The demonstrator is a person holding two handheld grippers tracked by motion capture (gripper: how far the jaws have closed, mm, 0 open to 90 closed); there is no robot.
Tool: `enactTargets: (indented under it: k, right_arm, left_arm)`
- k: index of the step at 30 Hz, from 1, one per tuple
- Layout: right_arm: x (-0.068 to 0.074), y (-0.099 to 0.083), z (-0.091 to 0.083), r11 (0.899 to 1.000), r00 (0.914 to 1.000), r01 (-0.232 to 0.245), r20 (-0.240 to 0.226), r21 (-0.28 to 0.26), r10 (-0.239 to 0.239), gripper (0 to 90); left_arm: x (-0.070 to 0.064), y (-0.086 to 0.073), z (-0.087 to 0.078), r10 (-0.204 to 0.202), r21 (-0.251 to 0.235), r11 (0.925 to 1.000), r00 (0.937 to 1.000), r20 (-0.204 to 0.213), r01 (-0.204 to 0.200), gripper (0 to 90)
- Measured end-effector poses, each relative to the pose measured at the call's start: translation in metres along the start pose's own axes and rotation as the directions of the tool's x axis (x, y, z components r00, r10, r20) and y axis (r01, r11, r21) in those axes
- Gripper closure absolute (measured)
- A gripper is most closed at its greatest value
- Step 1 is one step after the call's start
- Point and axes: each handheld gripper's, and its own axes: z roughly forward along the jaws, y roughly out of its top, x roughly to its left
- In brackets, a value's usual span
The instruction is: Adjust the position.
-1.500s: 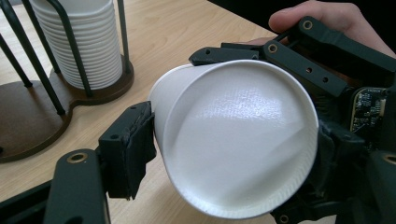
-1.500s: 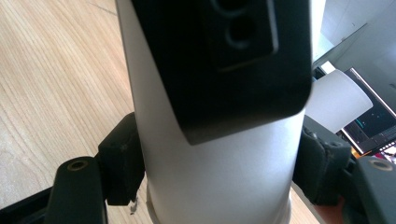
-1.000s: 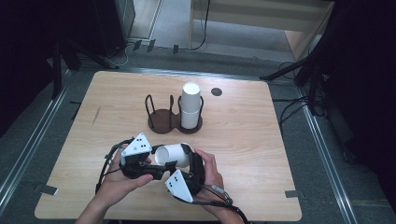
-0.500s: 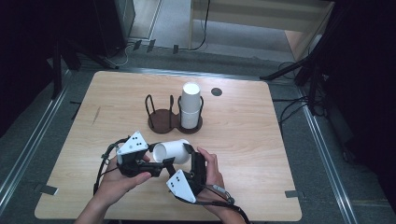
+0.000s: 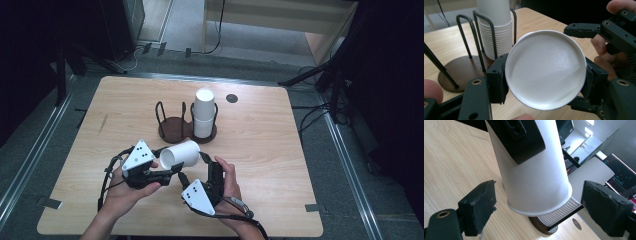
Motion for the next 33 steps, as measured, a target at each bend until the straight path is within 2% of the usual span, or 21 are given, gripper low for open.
enactTargets:
  k: [6,7,9,14,19,23,29,31,32,33]
  right_arm:
    - [-0.002,0.0,-0.001,1.0,0.9998,-0.02,-0.01,-0.013,0.02,12.3]
    - [-0.002,0.0,-0.001,1.0,0.9996,-0.025,-0.015,-0.011,0.024,12.3]
    - [-0.003,0.0,-0.001,1.0,0.9996,-0.025,-0.015,-0.01,0.025,12.2]
    - [-0.004,-0.002,-0.001,0.999,0.999,-0.044,-0.006,-0.012,0.044,12.0]
    - [-0.005,-0.003,0.0,0.998,0.9981,-0.061,-0.002,-0.003,0.061,11.8]
    - [-0.007,-0.003,0.0,0.997,0.9971,-0.076,0.004,0.0,0.076,11.9]
    - [-0.009,-0.003,0.0,0.995,0.9954,-0.095,0.008,-0.003,0.095,11.2]
    - [-0.011,-0.003,0.0,0.994,0.9942,-0.107,0.011,-0.005,0.107,11.3]
    - [-0.011,-0.003,0.0,0.993,0.9934,-0.114,0.01,-0.004,0.114,11.2]
    - [-0.012,-0.003,0.0,0.993,0.9928,-0.119,0.01,-0.006,0.119,11.3]
  left_arm:
    - [0.001,0.0,-0.002,0.002,-0.036,0.9993,0.9997,-0.026,-0.003,35.3]
    - [0.002,-0.001,-0.003,0.001,-0.048,0.9988,0.9981,-0.062,-0.004,35.4]
    - [0.003,-0.001,-0.003,0.0,-0.054,0.9985,0.9973,-0.074,-0.004,35.4]
    - [0.006,-0.003,-0.004,0.0,-0.081,0.9967,0.9969,-0.078,-0.006,35.4]
    - [0.006,-0.005,-0.003,0.001,-0.129,0.9916,0.9962,-0.087,-0.012,35.3]
    - [0.008,-0.008,-0.003,0.005,-0.195,0.9804,0.9936,-0.113,-0.027,35.3]
    - [0.009,-0.009,-0.003,0.005,-0.222,0.9746,0.9928,-0.119,-0.031,35.3]
    - [0.011,-0.011,-0.002,0.017,-0.251,0.9665,0.99,-0.14,-0.052,35.4]
    - [0.011,-0.011,-0.002,0.017,-0.251,0.9665,0.99,-0.14,-0.052,35.4]
    - [0.013,-0.013,-0.002,0.01,-0.27,0.9616,0.9903,-0.138,-0.047,35.4]
